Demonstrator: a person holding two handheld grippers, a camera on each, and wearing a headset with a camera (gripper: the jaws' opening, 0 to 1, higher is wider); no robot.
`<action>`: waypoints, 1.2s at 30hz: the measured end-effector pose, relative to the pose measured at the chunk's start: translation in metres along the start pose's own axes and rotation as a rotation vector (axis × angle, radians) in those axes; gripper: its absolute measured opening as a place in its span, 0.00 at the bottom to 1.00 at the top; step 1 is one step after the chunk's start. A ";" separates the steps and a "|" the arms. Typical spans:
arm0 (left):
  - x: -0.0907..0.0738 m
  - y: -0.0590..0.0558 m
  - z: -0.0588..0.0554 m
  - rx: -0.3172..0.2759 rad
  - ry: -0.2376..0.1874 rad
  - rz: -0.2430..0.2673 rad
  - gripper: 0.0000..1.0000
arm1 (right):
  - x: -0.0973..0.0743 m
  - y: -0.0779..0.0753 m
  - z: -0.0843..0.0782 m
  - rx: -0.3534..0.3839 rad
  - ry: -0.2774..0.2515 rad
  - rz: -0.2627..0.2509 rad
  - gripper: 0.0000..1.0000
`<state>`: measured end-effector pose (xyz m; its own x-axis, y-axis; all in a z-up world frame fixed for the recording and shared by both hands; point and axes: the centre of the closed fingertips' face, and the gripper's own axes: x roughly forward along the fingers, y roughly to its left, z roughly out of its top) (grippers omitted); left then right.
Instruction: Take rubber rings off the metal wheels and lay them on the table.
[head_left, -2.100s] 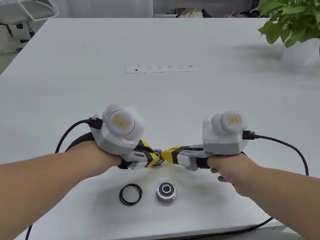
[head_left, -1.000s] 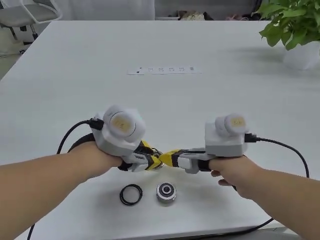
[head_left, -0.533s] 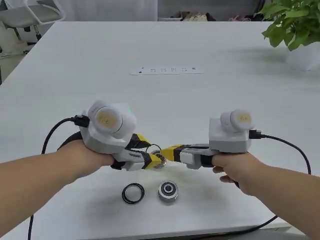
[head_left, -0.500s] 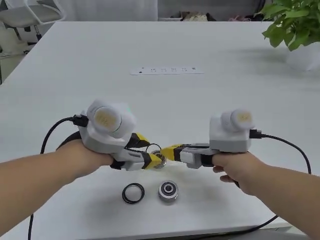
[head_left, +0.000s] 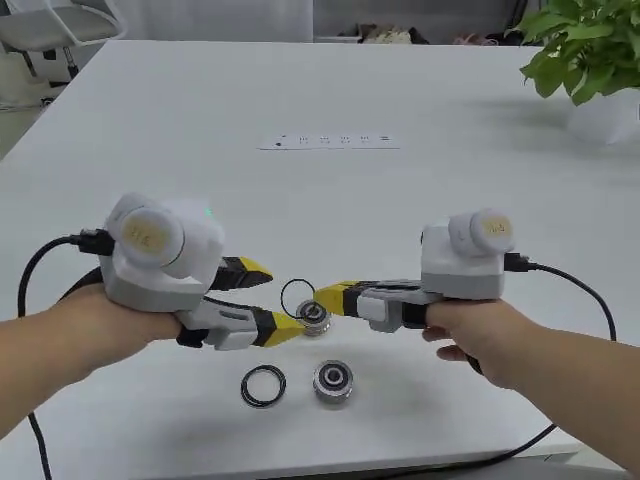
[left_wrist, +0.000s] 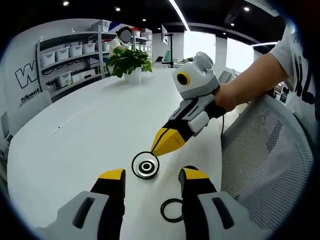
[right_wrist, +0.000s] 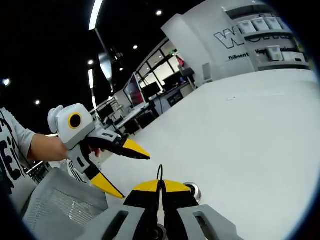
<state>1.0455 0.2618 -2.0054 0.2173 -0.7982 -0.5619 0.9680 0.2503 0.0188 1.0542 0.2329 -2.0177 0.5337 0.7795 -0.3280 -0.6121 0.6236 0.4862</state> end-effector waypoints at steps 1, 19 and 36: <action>-0.003 -0.001 0.000 -0.002 -0.002 0.000 0.43 | 0.000 0.003 0.000 -0.005 0.001 0.006 0.00; -0.046 -0.012 -0.014 -0.035 -0.032 0.017 0.59 | 0.008 0.046 -0.019 -0.042 0.089 0.126 0.00; -0.066 -0.017 -0.031 -0.054 -0.026 0.050 0.68 | 0.022 0.058 -0.054 -0.072 0.227 0.172 0.00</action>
<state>1.0106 0.3272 -1.9941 0.2691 -0.7979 -0.5394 0.9479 0.3187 0.0015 0.9987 0.2893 -2.0406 0.2791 0.8622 -0.4227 -0.7262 0.4775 0.4945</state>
